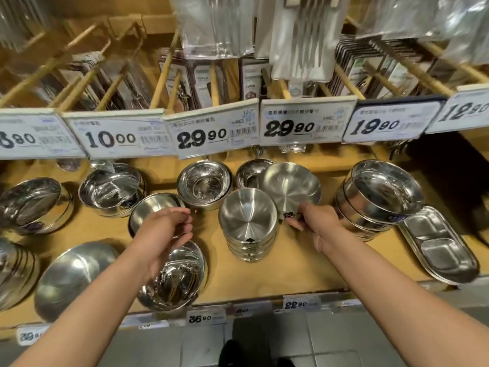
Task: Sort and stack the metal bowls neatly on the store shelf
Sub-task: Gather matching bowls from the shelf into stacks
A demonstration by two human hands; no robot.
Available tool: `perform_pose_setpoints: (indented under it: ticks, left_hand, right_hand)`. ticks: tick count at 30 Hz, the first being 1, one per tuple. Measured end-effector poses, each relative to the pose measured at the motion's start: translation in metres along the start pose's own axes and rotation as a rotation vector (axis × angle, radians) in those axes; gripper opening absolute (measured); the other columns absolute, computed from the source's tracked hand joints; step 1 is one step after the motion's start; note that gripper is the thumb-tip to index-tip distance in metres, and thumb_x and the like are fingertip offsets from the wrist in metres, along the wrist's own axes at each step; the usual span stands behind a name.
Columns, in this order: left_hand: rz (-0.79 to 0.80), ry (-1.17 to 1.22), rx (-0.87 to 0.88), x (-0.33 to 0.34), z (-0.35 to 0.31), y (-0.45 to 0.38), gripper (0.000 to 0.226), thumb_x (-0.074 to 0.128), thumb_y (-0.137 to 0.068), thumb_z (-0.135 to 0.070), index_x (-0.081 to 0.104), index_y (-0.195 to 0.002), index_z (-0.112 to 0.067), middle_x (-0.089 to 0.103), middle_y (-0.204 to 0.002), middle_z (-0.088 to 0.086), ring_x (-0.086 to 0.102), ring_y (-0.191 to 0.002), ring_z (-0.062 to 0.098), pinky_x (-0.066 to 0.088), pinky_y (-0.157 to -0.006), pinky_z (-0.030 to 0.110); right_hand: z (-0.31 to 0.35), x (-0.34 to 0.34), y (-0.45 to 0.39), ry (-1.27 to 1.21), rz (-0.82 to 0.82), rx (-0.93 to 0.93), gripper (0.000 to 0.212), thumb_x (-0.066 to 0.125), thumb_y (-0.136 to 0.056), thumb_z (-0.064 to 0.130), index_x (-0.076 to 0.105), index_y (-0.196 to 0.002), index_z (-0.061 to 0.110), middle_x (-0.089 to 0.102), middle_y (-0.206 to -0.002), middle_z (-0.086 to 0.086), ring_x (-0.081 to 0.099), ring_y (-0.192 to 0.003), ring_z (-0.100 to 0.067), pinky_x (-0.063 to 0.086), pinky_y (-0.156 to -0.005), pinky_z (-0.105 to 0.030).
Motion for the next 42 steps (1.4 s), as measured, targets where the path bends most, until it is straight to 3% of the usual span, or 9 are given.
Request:
perform_pose_setpoints:
  ticks: [6, 11, 13, 16, 22, 25, 29, 34, 42]
  left_hand:
    - [0.059, -0.009, -0.09, 0.016, 0.003, -0.027, 0.012, 0.054, -0.098, 0.004, 0.061, -0.106, -0.001, 0.076, -0.073, 0.01, 0.073, -0.063, 0.014, 0.063, -0.062, 0.026]
    - [0.099, -0.121, -0.09, 0.032, -0.001, -0.045, 0.009, 0.054, -0.097, 0.004, 0.062, -0.096, 0.002, 0.076, -0.093, 0.022, 0.063, -0.095, 0.03, 0.052, -0.1, 0.042]
    - [0.122, -0.131, -0.09, 0.039, -0.001, -0.048, 0.01, 0.057, -0.095, 0.004, 0.066, -0.095, 0.0, 0.078, -0.083, 0.015, 0.062, -0.092, 0.03, 0.045, -0.107, 0.046]
    - [0.169, -0.162, -0.077, 0.049, -0.003, -0.051, 0.012, 0.056, -0.095, 0.004, 0.063, -0.088, -0.003, 0.068, -0.059, 0.003, 0.057, -0.073, 0.022, 0.044, -0.098, 0.046]
    - [0.26, -0.164, -0.078, 0.069, -0.009, -0.06, 0.01, 0.053, -0.096, 0.002, 0.054, -0.104, -0.003, 0.057, -0.068, 0.007, 0.053, -0.069, 0.019, 0.046, -0.076, 0.037]
    - [0.257, -0.158, -0.053, 0.073, -0.014, -0.062, 0.013, 0.054, -0.096, 0.002, 0.06, -0.092, -0.009, 0.06, -0.065, 0.006, 0.056, -0.06, 0.017, 0.047, -0.065, 0.031]
    - [0.246, -0.129, -0.063, 0.073, -0.017, -0.061, 0.014, 0.054, -0.099, -0.001, 0.063, -0.093, -0.01, 0.071, -0.062, 0.001, 0.065, -0.061, 0.014, 0.056, -0.062, 0.026]
    - [0.226, -0.14, -0.061, 0.07, -0.018, -0.055, 0.012, 0.054, -0.1, -0.003, 0.062, -0.098, -0.012, 0.068, -0.085, 0.009, 0.066, -0.079, 0.019, 0.059, -0.071, 0.028]
    - [0.224, -0.136, -0.038, 0.063, -0.02, -0.047, 0.014, 0.052, -0.1, -0.002, 0.063, -0.098, -0.011, 0.069, -0.089, 0.01, 0.067, -0.086, 0.02, 0.06, -0.068, 0.024]
  right_hand:
    - [0.001, 0.011, -0.005, -0.133, -0.033, -0.015, 0.002, 0.059, -0.094, -0.006, 0.06, -0.095, -0.007, 0.069, -0.103, -0.024, 0.073, -0.073, -0.03, 0.06, -0.048, -0.026]
    - [0.011, 0.016, -0.008, -0.205, -0.031, -0.042, 0.018, 0.062, -0.094, -0.003, 0.061, -0.111, -0.011, 0.07, -0.094, -0.019, 0.075, -0.061, -0.023, 0.061, -0.051, -0.025]
    - [0.012, 0.015, -0.008, -0.205, -0.018, -0.026, 0.02, 0.062, -0.096, 0.001, 0.062, -0.113, -0.009, 0.073, -0.095, -0.017, 0.076, -0.063, -0.022, 0.063, -0.059, -0.028]
    - [0.012, 0.012, -0.004, -0.203, -0.018, -0.013, 0.02, 0.063, -0.096, 0.002, 0.064, -0.114, -0.008, 0.076, -0.09, -0.015, 0.076, -0.063, -0.021, 0.063, -0.06, -0.029]
    - [0.017, 0.005, 0.008, -0.159, -0.058, -0.048, 0.025, 0.061, -0.096, 0.0, 0.061, -0.119, -0.01, 0.07, -0.112, -0.02, 0.075, -0.058, -0.02, 0.063, -0.061, -0.032]
    - [0.017, 0.004, 0.013, -0.142, -0.074, -0.064, 0.027, 0.062, -0.095, 0.0, 0.06, -0.119, -0.011, 0.069, -0.112, -0.02, 0.074, -0.056, -0.019, 0.063, -0.06, -0.031]
    - [0.015, -0.001, 0.02, -0.141, -0.109, -0.08, 0.031, 0.061, -0.094, -0.001, 0.057, -0.124, -0.009, 0.067, -0.118, -0.022, 0.074, -0.064, -0.024, 0.062, -0.055, -0.027]
    - [0.013, -0.005, 0.028, -0.131, -0.147, -0.085, 0.037, 0.06, -0.094, 0.0, 0.052, -0.129, -0.008, 0.063, -0.124, -0.024, 0.073, -0.092, -0.038, 0.059, -0.05, -0.024]
    - [0.017, -0.01, 0.037, -0.094, -0.19, -0.155, 0.025, 0.063, -0.094, 0.003, 0.058, -0.118, -0.001, 0.064, -0.113, -0.01, 0.071, -0.078, -0.026, 0.064, -0.066, -0.033]
Point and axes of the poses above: each hand's wrist, its own y-axis away from the middle knuckle, its own x-axis out of the palm, z = x × y, the point moved 9 cm from there along -y, towards the middle knuckle
